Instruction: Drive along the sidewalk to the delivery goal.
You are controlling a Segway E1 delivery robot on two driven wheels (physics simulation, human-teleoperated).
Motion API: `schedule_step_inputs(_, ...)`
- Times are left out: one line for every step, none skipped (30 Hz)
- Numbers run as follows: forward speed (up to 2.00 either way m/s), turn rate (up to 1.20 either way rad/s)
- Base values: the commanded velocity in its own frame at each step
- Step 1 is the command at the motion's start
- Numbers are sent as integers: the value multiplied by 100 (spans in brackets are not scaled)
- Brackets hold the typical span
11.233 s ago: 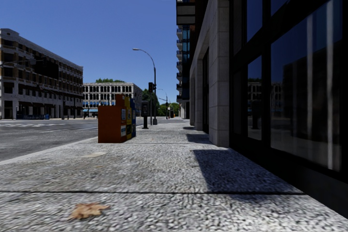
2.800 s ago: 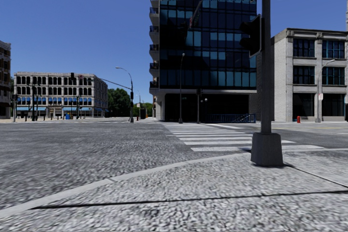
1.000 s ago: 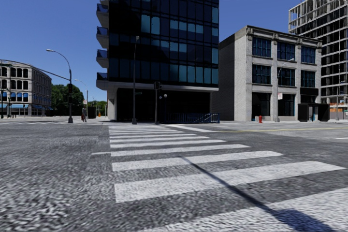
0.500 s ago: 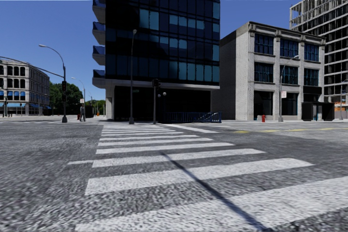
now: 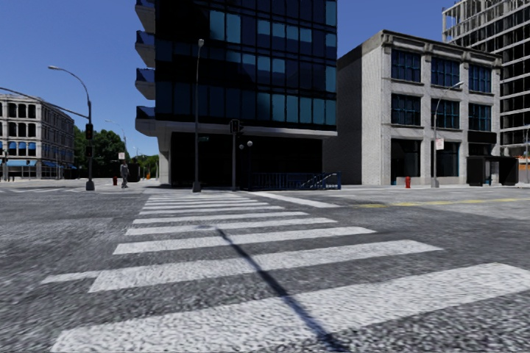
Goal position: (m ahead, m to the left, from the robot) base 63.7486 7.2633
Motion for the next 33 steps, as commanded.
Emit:
schedule_step_inputs(164,16)
schedule_step_inputs(164,16)
schedule_step_inputs(164,23)
schedule_step_inputs(165,27)
schedule_step_inputs(172,34)
schedule_step_inputs(187,38)
schedule_step_inputs(200,38)
schedule_step_inputs(200,38)
schedule_step_inputs(200,38)
schedule_step_inputs(200,38)
schedule_step_inputs(200,38)
schedule_step_inputs(200,38)
schedule_step_inputs(200,38)
schedule_step_inputs(200,39)
schedule_step_inputs(200,39)
schedule_step_inputs(200,39)
schedule_step_inputs(200,39)
schedule_step_inputs(200,39)
schedule_step_inputs(200,39)
schedule_step_inputs(200,39)
schedule_step_inputs(200,39)
schedule_step_inputs(200,39)
schedule_step_inputs(200,39)
schedule_step_inputs(200,39)
schedule_step_inputs(200,39)
schedule_step_inputs(200,39)
schedule_step_inputs(200,39)
schedule_step_inputs(200,39)
schedule_step_inputs(200,39)
schedule_step_inputs(200,39)
schedule_step_inputs(200,39)
schedule_step_inputs(200,39)
schedule_step_inputs(200,39)
